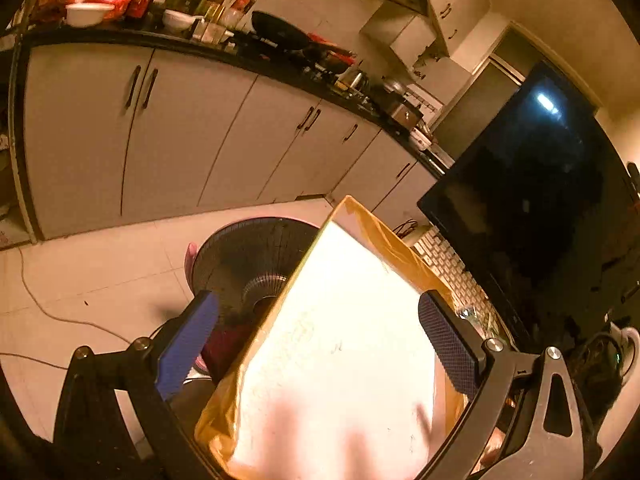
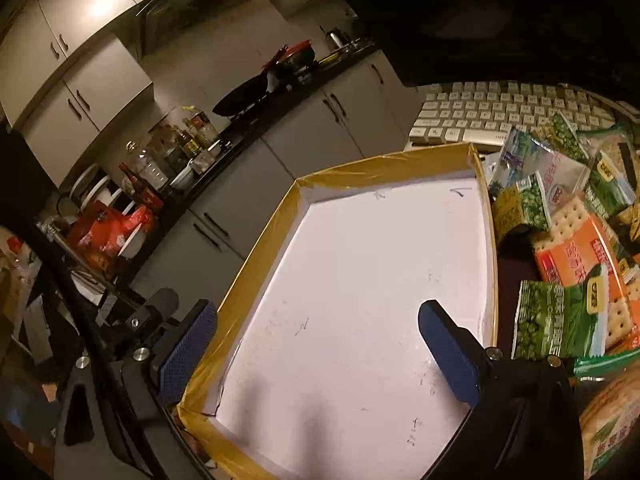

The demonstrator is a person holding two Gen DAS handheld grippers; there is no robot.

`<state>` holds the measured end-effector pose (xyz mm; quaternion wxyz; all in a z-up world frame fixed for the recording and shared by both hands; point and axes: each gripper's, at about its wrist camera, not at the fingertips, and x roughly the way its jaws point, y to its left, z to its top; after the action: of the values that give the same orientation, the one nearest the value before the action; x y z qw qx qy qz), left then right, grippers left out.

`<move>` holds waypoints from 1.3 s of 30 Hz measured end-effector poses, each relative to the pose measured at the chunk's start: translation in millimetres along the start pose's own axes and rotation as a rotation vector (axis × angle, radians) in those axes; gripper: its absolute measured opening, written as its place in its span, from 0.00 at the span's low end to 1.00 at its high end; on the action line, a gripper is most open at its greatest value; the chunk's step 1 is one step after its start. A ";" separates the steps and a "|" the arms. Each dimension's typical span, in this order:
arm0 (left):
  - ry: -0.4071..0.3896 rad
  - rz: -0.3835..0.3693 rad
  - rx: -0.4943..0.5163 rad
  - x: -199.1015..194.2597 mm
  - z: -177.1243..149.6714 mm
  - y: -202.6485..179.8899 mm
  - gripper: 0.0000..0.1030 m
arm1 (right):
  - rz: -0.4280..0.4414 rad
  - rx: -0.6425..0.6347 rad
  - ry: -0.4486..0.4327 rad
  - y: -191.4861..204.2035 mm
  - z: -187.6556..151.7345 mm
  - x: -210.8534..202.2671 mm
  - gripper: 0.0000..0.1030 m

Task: Organize snacks
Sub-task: 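Lift the gold-edged tray with both tools and tip it, pouring snacks onto the cloth, then set the empty tray down and bring both tools over the snack pile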

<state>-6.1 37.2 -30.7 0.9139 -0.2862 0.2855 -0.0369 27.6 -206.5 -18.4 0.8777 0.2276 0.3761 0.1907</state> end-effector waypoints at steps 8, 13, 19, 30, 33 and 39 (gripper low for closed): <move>-0.136 0.049 0.300 -50.4 -27.4 -83.3 0.97 | 0.005 0.057 -0.191 -7.2 -4.5 -53.2 0.98; -0.067 -0.007 0.437 -58.0 -59.2 -120.5 0.97 | -0.070 0.105 -0.325 -32.6 -31.9 -110.2 0.98; 0.078 -0.075 0.653 -40.7 -102.6 -172.3 0.97 | -0.284 0.102 -0.378 -68.8 -51.5 -160.8 0.98; 0.266 -0.065 0.818 -5.6 -148.4 -214.3 0.97 | -0.437 0.097 -0.282 -115.4 -93.1 -192.6 0.92; 0.300 -0.090 0.835 -4.6 -150.7 -212.2 0.97 | -0.424 0.108 -0.233 -116.8 -104.7 -184.0 0.83; 0.361 -0.084 0.852 5.1 -161.3 -218.2 0.95 | -0.403 0.123 -0.211 -120.4 -107.3 -183.4 0.79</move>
<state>-68.4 -226.8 -23.1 0.8834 0.1143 0.3876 -0.2373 -151.0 -371.0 -44.5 0.9170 0.2195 0.3311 -0.0364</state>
